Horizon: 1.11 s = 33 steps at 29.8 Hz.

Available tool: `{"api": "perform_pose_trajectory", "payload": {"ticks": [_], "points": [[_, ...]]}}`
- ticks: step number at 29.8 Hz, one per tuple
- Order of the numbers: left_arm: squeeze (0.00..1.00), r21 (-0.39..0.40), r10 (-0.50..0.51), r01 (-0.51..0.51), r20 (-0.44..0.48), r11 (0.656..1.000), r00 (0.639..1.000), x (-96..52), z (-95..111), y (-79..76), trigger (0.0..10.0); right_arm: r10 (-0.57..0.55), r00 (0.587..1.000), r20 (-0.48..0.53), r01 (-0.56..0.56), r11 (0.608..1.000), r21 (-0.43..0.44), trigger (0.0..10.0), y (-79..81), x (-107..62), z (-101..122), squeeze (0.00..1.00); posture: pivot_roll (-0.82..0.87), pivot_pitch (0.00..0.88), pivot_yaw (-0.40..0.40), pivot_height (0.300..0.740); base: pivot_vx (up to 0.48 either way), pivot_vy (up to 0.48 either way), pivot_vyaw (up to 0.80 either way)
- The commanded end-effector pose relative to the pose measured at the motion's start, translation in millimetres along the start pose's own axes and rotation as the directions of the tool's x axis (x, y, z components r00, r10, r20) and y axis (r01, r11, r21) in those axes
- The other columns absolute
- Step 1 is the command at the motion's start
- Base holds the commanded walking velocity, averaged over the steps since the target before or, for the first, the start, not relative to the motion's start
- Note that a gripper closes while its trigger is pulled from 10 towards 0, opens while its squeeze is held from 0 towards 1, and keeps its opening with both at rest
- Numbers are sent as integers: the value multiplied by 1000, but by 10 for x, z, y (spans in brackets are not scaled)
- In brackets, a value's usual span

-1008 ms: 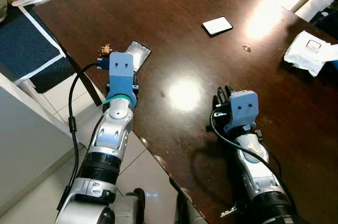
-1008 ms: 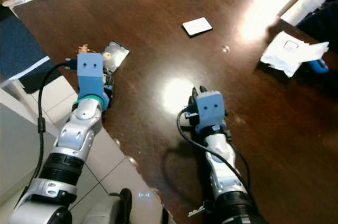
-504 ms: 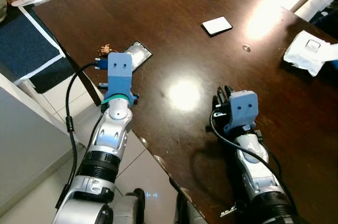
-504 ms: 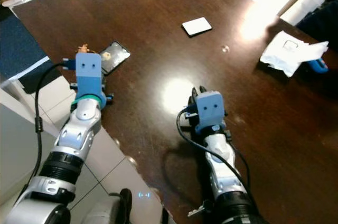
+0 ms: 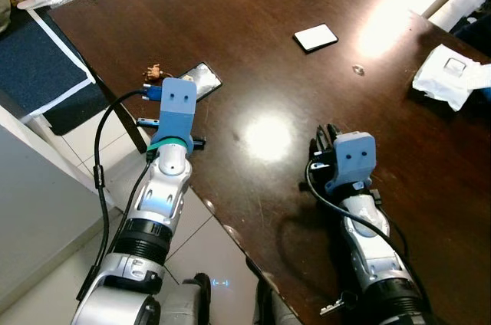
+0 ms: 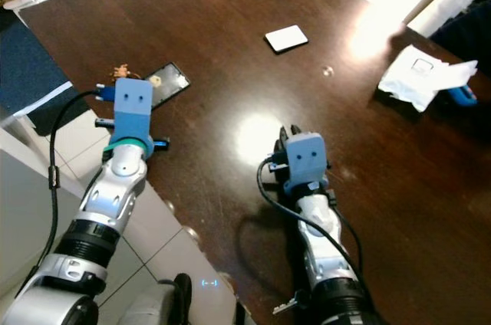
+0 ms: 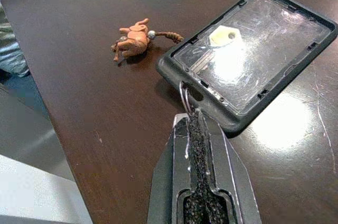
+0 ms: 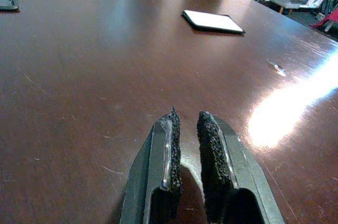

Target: Hang keys on a hook

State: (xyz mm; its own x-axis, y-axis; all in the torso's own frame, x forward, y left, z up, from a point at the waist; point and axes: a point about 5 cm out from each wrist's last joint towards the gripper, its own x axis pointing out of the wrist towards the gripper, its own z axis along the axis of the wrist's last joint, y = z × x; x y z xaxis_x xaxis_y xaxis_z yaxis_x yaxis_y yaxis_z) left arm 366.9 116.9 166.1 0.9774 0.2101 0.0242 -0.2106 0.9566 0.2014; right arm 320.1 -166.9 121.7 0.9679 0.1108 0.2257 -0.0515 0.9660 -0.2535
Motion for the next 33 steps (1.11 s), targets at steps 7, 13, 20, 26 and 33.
{"api": "perform_pose_trajectory", "payload": {"ticks": [7, 13, 20, 26, 33], "points": [[0, -5, -19, 19, -15, 1000, 1000, -49, -54, 140, 0, 13, 986, -168, -12, 1000, 7, 10000, 68, -222, -340, 0, 3, 255, 124, 740, 0, 0, 0], [0, -1, -8, 8, -15, 1000, 1000, -45, -49, 197, 667, 18, 985, -169, -17, 1000, 10, 10000, 86, -208, -341, 0, 19, 255, 120, 740, 0, 0, 0], [0, 8, -27, 27, -24, 1000, 999, -31, -47, 136, 10000, 19, 986, -166, -18, 1000, 9, 10000, 82, -188, -332, 0, 18, 254, 116, 740, 0, 0, 0], [0, 17, -63, 63, -18, 998, 998, -30, 1, 62, 10000, 12, 986, -169, -12, 1000, 6, 10000, 69, -212, -344, 0, 8, 256, 121, 740, 0, 0, 0], [1000, 7, -60, 60, -4, 998, 998, -21, 58, 70, 10000, 8, 986, -169, -8, 1000, 5, 10000, 67, -210, -346, 0, 7, 256, 123, 740, 0, 0, 0]]}}
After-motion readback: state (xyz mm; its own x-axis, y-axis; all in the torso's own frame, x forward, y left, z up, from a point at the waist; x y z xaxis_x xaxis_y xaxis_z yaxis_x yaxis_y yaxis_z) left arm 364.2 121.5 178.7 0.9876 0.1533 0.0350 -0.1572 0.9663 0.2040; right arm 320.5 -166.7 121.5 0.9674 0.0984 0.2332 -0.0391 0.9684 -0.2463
